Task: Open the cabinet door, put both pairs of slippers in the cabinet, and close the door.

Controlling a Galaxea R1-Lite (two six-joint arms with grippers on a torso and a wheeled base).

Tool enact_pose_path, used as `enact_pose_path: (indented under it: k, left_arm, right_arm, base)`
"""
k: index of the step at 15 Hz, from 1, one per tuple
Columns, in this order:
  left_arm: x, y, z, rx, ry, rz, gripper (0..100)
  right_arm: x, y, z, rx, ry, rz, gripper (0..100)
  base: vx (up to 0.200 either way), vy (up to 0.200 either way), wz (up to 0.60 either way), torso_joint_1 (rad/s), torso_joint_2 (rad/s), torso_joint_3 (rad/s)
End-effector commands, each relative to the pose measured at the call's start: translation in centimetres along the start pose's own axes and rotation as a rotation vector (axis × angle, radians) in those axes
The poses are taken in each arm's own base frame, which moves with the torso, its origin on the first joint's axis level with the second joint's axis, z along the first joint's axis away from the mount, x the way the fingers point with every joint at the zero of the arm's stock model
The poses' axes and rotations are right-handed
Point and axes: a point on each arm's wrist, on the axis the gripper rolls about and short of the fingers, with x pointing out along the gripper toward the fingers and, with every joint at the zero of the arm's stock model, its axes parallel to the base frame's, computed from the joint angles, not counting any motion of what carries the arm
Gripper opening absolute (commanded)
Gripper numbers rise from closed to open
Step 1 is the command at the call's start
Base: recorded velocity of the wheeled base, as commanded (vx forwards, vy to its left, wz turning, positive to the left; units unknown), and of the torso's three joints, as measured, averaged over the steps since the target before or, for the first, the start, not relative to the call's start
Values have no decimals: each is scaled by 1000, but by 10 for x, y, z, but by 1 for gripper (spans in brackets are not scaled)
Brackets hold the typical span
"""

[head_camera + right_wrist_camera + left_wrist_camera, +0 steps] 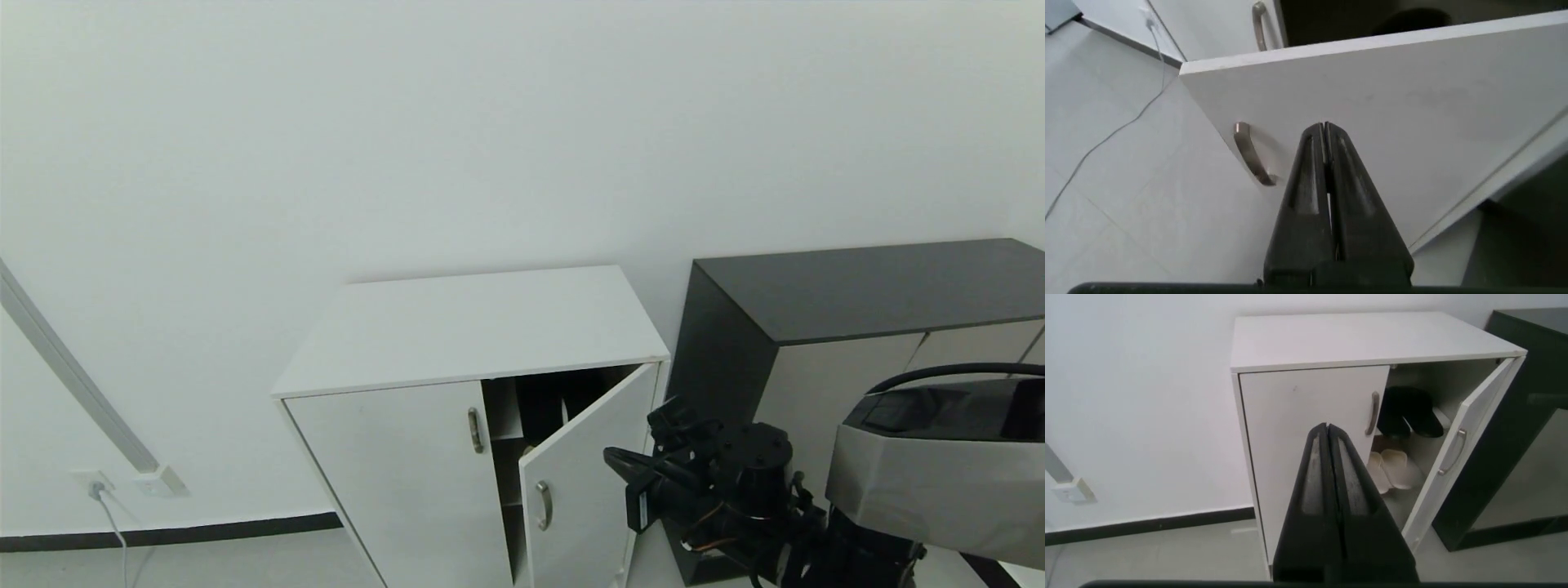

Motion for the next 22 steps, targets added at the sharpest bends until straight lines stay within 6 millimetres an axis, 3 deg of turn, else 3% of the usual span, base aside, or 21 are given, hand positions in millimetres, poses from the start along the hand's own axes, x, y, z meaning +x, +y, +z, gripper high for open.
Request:
enact_pose_path:
  k: [1,10,16,22]
  left_arm:
    - [0,0,0,0,1,-1,0]
    - [0,0,0,0,1,0,0]
    - [0,0,0,0,1,0,0]
    - [0,0,0,0,1,0,0]
  right_arm:
    - [16,-7,-4,4,19,-18,0]
    - [56,-25,7,14,32,-58,0]
    - [77,-39,3,19,37,-86,0]
    - [94,-53,15,25,46,-114,0]
  base:
    - [0,0,0,0,0,0]
    - [0,0,0,0,0,0]
    - [0,0,0,0,0,0]
    - [0,0,0,0,0,0]
